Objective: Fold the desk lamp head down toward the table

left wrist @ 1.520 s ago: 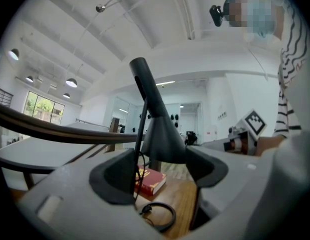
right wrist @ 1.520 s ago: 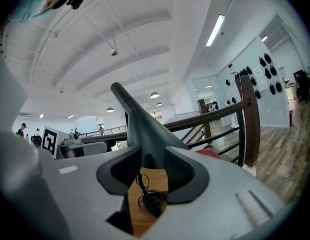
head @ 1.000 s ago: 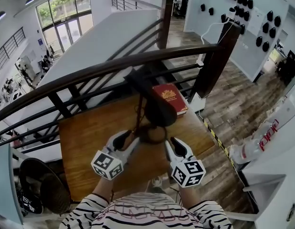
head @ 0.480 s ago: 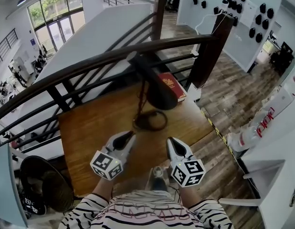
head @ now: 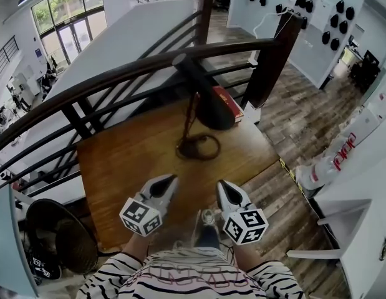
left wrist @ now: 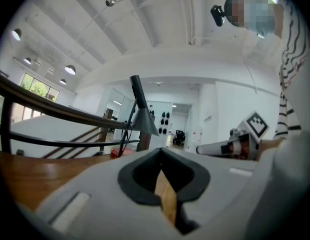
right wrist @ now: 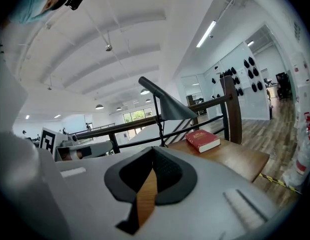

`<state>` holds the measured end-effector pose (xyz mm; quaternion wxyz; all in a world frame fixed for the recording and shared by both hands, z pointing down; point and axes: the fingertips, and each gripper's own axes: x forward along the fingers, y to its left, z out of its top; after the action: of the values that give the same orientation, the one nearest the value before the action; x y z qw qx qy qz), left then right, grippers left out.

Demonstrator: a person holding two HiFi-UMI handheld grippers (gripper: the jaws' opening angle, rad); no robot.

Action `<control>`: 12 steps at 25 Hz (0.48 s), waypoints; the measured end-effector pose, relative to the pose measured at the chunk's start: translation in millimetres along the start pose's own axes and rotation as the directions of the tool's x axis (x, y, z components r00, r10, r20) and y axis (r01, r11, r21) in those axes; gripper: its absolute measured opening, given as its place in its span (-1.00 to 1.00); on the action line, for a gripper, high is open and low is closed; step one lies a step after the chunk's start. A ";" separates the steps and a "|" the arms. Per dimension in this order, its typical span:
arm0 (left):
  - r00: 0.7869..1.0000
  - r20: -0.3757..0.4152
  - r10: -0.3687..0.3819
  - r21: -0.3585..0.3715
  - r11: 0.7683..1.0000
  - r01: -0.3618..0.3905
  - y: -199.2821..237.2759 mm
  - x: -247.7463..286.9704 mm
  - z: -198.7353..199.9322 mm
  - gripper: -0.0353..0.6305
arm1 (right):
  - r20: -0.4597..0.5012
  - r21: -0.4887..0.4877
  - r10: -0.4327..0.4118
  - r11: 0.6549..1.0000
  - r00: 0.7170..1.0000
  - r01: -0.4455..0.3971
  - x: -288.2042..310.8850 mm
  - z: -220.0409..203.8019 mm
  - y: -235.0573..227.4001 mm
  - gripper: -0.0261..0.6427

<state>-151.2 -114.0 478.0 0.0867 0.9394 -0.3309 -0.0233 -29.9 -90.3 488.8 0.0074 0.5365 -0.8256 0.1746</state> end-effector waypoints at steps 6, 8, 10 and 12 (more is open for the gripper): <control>0.999 -0.032 -0.027 -0.029 0.999 0.026 -8.8 -14.4 -13.4 -0.88 | -0.018 0.027 0.000 1.000 1.000 0.000 -4.4 -14.9 16.6 -0.92; 0.999 -0.039 -0.037 -0.037 0.999 0.036 -10.1 -17.7 -16.0 -0.88 | -0.018 0.035 -0.002 0.999 1.000 0.002 -5.5 -18.3 21.1 -0.92; 0.998 -0.047 -0.038 -0.039 0.999 0.036 -10.7 -21.4 -18.3 -0.88 | -0.017 0.041 -0.009 0.999 1.000 0.010 -8.0 -22.0 24.4 -0.92; 0.998 -0.050 -0.028 -0.037 0.999 0.026 -11.1 -24.7 -20.3 -0.88 | -0.019 0.047 -0.021 0.999 1.000 0.022 -11.2 -26.5 25.0 -0.92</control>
<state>-161.5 -87.0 495.7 0.1118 0.9423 -0.3155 -0.0066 -52.0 -63.5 504.4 0.0042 0.5436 -0.8154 0.1987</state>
